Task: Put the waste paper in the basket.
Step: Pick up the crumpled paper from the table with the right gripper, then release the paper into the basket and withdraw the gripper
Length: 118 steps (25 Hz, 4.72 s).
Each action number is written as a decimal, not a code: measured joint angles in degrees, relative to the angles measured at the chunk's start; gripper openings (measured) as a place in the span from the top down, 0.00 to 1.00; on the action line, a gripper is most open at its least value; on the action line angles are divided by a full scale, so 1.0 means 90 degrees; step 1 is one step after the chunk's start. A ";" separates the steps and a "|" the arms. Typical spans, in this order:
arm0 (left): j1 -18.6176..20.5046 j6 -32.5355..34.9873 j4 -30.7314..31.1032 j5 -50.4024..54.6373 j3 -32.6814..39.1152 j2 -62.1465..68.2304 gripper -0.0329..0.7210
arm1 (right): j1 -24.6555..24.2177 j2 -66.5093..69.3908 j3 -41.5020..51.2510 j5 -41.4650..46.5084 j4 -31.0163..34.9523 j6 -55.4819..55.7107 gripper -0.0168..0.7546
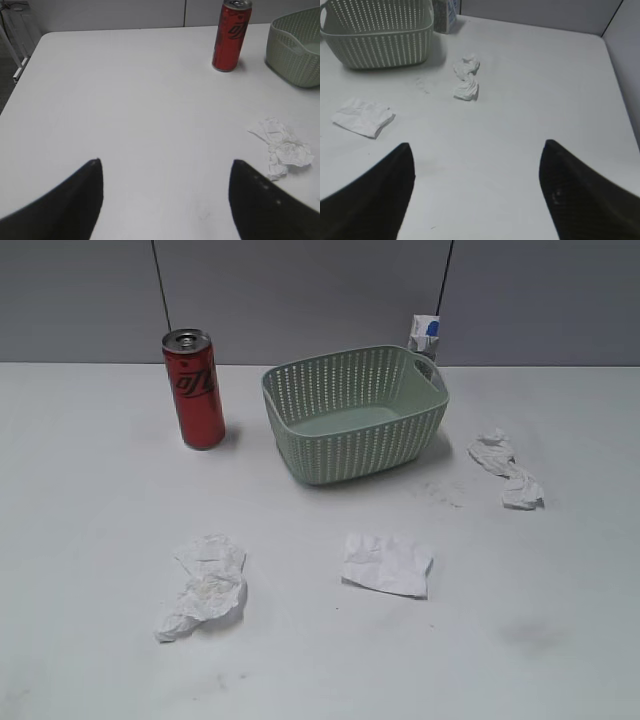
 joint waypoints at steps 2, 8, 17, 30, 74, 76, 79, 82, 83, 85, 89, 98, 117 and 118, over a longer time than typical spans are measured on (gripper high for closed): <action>0.0000 0.0000 0.0007 0.0000 0.0004 0.0000 0.17 | 0.0000 -0.0300 0.0091 0.0009 -0.0100 -0.0007 0.22; 0.0000 0.0000 0.0006 -0.0008 0.0007 0.0000 0.17 | 0.0000 -0.0376 0.0673 0.0005 -0.0204 -0.0007 0.22; 0.0000 0.0000 0.0006 -0.0008 0.0007 0.0000 0.17 | 0.0000 -0.0376 0.0897 -0.0139 -0.0180 -0.0015 0.22; 0.0000 0.0000 0.0006 -0.0008 0.0007 0.0000 0.17 | 0.0000 0.0379 0.0695 -0.2429 -0.0163 -0.0112 0.22; 0.0000 0.0000 0.0006 -0.0008 0.0007 0.0000 0.17 | 0.0496 1.3596 -0.6332 -0.0319 0.0181 -0.0143 0.22; 0.0000 0.0000 0.0006 -0.0008 0.0007 0.0000 0.17 | 0.0684 1.3697 -0.6345 -0.0319 -0.0245 -0.0056 0.22; 0.0000 0.0000 0.0006 -0.0008 0.0007 0.0000 0.17 | 0.0886 1.3855 -0.6352 -0.0319 -0.0777 0.0165 0.22; 0.0000 0.0000 0.0006 -0.0008 0.0007 0.0000 0.17 | 0.0930 1.3928 -0.6352 -0.0332 -0.0847 0.0300 0.22; 0.0000 0.0000 0.0006 -0.0008 0.0007 0.0000 0.17 | 0.0930 1.3936 -0.6359 -0.0332 -0.0847 0.0382 0.22; 0.0000 0.0000 0.0006 -0.0008 0.0007 0.0000 0.17 | 0.0930 1.3978 -0.6400 -0.0327 -0.0847 0.0484 0.22; 0.0000 0.0000 0.0006 -0.0008 0.0007 0.0000 0.17 | 0.0930 1.4034 -0.6443 -0.0262 -0.0777 0.0543 0.31; 0.0000 0.0000 0.0006 -0.0008 0.0007 0.0000 0.17 | 0.0952 1.4054 -0.6470 -0.0239 -0.0716 0.0578 0.97; 0.0000 0.0000 0.0006 -0.0008 0.0007 0.0000 0.17 | 0.0960 1.2508 -0.7156 -0.0040 0.0843 -0.0029 0.98; 0.0000 0.0000 0.0006 -0.0008 0.0007 0.0000 0.17 | 0.0999 1.2501 -0.7282 -0.0053 0.1231 -0.0206 0.98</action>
